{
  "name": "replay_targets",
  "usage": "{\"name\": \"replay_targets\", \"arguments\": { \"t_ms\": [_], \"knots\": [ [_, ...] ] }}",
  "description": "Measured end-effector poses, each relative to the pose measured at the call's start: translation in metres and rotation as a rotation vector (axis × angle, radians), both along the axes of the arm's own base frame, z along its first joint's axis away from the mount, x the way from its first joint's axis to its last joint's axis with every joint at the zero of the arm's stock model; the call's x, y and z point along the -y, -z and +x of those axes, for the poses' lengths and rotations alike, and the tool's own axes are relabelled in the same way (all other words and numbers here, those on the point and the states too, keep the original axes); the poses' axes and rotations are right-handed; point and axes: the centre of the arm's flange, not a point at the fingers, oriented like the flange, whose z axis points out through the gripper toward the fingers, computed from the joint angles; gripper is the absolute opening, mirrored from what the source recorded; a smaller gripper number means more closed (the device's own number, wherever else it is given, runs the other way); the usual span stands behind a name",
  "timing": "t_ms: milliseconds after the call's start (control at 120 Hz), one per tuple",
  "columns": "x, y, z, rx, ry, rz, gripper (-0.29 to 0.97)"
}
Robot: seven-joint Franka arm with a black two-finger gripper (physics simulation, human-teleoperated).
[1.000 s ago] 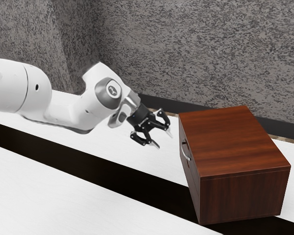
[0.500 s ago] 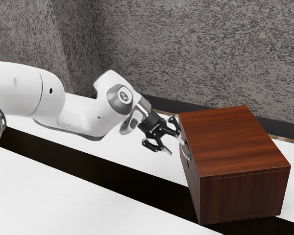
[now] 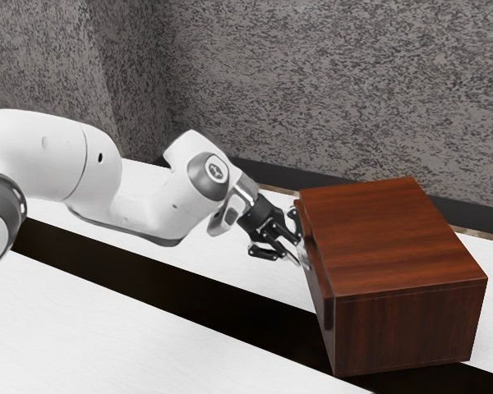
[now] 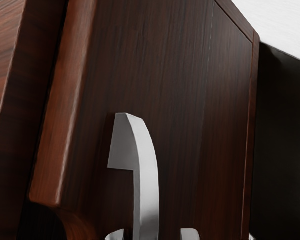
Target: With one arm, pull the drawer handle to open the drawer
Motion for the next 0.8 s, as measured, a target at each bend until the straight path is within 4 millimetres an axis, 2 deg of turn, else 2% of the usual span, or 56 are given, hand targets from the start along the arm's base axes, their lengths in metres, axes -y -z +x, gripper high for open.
{"name": "replay_targets", "arguments": {
  "t_ms": [150, 258, 533, 800],
  "knots": [
    [-0.005, -0.007, -0.004, 0.006, -0.004, 0.003, -0.06],
    [-0.012, -0.011, -0.013, 0.001, -0.015, 0.003, -0.09],
    [-0.032, -0.019, -0.041, -0.015, -0.037, 0.012, -0.11],
    [-0.063, -0.023, -0.053, -0.024, -0.084, 0.014, -0.11]
  ]
}}
